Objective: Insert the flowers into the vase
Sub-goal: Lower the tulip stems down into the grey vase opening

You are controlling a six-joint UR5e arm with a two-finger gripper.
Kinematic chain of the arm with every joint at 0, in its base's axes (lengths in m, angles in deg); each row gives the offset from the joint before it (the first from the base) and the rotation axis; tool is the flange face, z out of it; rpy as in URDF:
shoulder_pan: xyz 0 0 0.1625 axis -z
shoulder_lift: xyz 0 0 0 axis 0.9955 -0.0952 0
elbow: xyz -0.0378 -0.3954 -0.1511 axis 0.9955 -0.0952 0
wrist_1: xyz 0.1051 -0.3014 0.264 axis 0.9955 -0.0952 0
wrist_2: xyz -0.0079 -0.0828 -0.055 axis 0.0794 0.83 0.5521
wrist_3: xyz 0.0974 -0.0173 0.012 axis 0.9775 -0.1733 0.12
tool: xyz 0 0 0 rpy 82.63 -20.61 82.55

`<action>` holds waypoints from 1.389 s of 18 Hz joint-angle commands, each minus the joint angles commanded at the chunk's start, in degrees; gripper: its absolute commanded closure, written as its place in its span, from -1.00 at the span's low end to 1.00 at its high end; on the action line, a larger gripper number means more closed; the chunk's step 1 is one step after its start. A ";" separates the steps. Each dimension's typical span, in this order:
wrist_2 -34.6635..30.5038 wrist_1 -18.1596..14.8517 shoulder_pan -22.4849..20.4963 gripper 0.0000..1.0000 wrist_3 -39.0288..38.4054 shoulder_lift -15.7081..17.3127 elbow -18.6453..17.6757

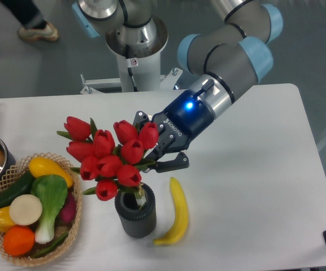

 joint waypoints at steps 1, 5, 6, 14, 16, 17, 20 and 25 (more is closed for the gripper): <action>0.00 0.00 0.00 1.00 -0.09 0.09 -0.09; 0.00 0.00 0.00 1.00 -0.09 0.09 -0.18; 0.00 0.00 0.09 1.00 -0.26 0.09 -0.27; -0.96 0.00 0.35 1.00 0.09 -0.44 -4.13; -2.89 0.00 0.44 0.98 0.09 -1.40 -5.45; -3.94 0.00 0.53 0.89 0.61 -1.84 -5.71; -5.54 0.00 0.61 0.67 4.83 -4.21 -5.80; -7.73 -0.09 0.88 -0.12 4.57 -4.92 -6.33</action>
